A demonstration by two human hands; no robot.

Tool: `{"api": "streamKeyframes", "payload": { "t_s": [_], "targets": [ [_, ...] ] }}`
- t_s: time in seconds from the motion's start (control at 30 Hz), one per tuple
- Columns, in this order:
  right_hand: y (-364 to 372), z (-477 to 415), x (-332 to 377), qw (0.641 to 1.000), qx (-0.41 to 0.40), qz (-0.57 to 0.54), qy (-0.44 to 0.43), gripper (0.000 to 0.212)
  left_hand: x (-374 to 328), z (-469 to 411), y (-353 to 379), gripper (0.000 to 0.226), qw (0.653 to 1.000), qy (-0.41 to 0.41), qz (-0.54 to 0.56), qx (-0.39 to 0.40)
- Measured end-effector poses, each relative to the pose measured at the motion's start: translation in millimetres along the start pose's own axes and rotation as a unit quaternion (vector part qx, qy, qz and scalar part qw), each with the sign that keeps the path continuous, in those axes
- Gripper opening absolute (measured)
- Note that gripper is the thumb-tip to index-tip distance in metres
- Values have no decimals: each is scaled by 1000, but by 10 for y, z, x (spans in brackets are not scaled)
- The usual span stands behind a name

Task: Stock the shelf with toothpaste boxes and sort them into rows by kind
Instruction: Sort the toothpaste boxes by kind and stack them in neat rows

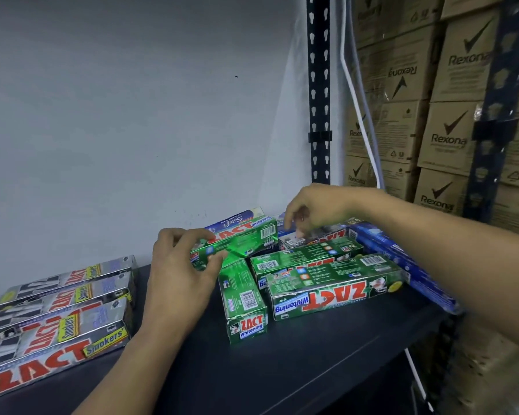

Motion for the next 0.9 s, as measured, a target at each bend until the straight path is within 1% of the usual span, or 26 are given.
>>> {"api": "streamKeyframes", "payload": {
  "t_s": [0.03,0.1,0.2,0.27,0.4,0.5,0.6,0.67,0.8,0.9],
  "targets": [
    [8,71,-18,1000,15,3,-1,19,-4,-3,1,28,1000,1,-2,-1],
    [-15,181,-87,1000,15,21,-5,21,-11,0,-3,28,1000,-1,-2,-1],
    [-33,313,-236,999,15,52,3,32,-24,13,-27,27,1000,-5,3,-2],
    [-19,383,-350,999,12,49,19,38,-22,21,-51,27,1000,-9,0,-5],
    [14,418,-487,998,-4,29,56,44,-31,48,-130,26,1000,-21,13,-12],
    [22,374,-453,998,13,29,59,46,-29,40,-228,28,998,-31,31,-38],
    [7,361,-364,998,8,18,59,43,8,44,-281,21,996,-64,46,-52],
    [-32,372,-303,999,-16,-1,52,40,-8,65,-272,17,995,-69,56,-45],
    [-363,389,-149,994,-111,14,3,33,-46,73,-242,16,996,-63,55,-34],
    [-631,423,-78,986,-167,-6,-6,31,-66,68,-240,15,997,-55,52,-32]
  ]
}}
Point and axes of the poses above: each hand's wrist, its own z-axis away from the middle knuckle, its own y-axis out of the palm, x = y × z, the point moved 8 cm from there along -z, towards the middle knuckle, and after that the axes turned 15 degrees about -x, right-handed, at the moved point
